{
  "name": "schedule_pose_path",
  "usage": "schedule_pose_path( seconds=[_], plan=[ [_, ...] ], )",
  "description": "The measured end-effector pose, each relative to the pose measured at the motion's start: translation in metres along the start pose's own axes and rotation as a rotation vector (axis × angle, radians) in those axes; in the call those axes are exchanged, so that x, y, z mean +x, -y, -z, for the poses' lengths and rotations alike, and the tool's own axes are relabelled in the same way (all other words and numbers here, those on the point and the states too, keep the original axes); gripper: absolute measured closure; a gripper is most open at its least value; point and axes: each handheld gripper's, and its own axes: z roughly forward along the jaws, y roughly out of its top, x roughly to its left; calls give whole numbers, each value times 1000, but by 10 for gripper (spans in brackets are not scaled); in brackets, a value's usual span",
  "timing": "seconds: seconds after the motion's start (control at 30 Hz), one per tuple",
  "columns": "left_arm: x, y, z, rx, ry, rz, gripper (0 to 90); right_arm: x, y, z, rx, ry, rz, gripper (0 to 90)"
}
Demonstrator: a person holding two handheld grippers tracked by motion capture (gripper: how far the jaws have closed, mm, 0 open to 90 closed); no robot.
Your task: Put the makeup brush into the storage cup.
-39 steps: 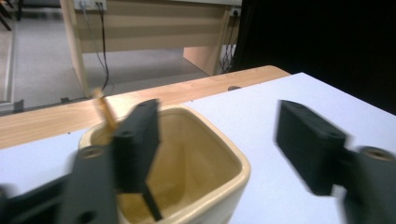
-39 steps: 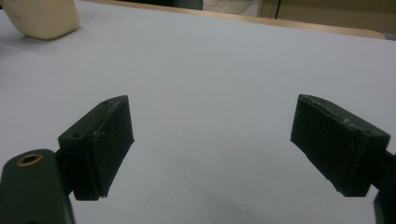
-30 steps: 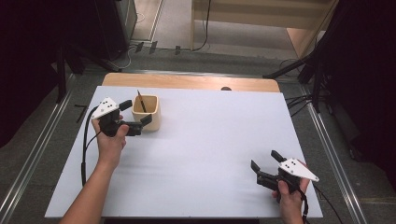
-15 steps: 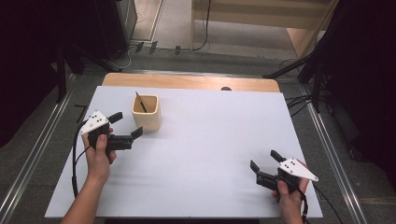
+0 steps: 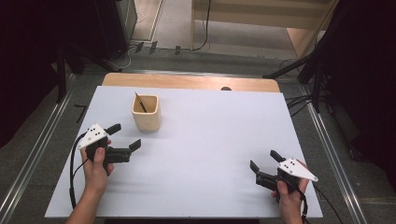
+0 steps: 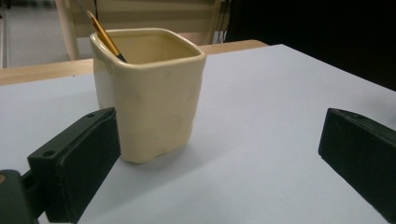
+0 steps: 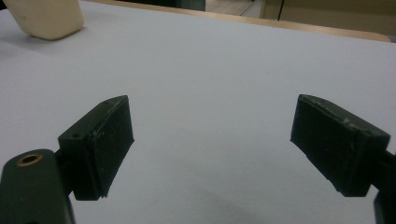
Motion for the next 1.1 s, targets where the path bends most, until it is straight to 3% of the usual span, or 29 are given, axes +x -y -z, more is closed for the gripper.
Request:
schedule_pose_path(
  seconds=[0.73, 1.03, 1.1],
  plan=[
    [-7, 42, 35, 23, -18, 13, 0, 0, 0, 1, 5, 10, -5, 135],
    [-7, 54, 53, 14, -59, -3, 0, -1, 1, 1, 1, 14, -7, 134],
    [-6, 57, 57, 11, -63, 14, 0, -2, 1, 1, -1, 17, -7, 135]
  ],
)
